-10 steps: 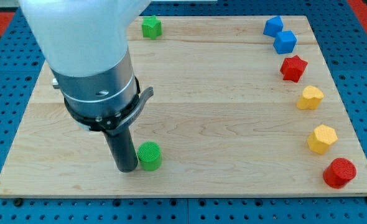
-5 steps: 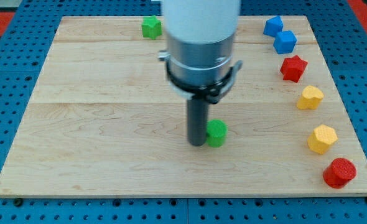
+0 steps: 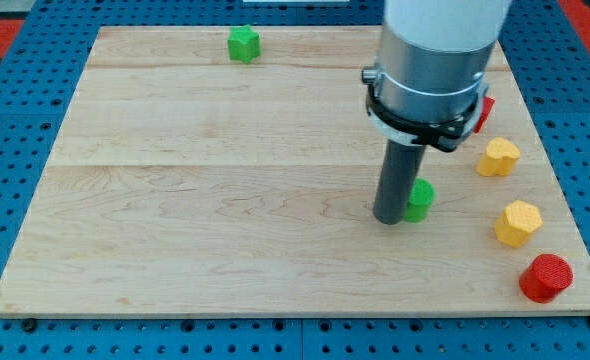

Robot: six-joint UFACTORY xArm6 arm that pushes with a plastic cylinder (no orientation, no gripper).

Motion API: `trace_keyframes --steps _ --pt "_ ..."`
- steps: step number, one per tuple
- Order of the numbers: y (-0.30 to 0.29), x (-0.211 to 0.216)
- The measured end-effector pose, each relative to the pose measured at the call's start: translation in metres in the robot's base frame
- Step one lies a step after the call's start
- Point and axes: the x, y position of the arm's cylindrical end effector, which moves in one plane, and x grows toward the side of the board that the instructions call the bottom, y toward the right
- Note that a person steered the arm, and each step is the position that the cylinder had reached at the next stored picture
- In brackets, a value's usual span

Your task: Place the green circle in between the yellow hexagon and yellow heart

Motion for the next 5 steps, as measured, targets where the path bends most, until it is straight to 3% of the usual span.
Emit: trace_keyframes --steps 1,3,5 --pt "0.02 0.0" --pt "-0.002 -0.011" --pt "0.05 -0.029"
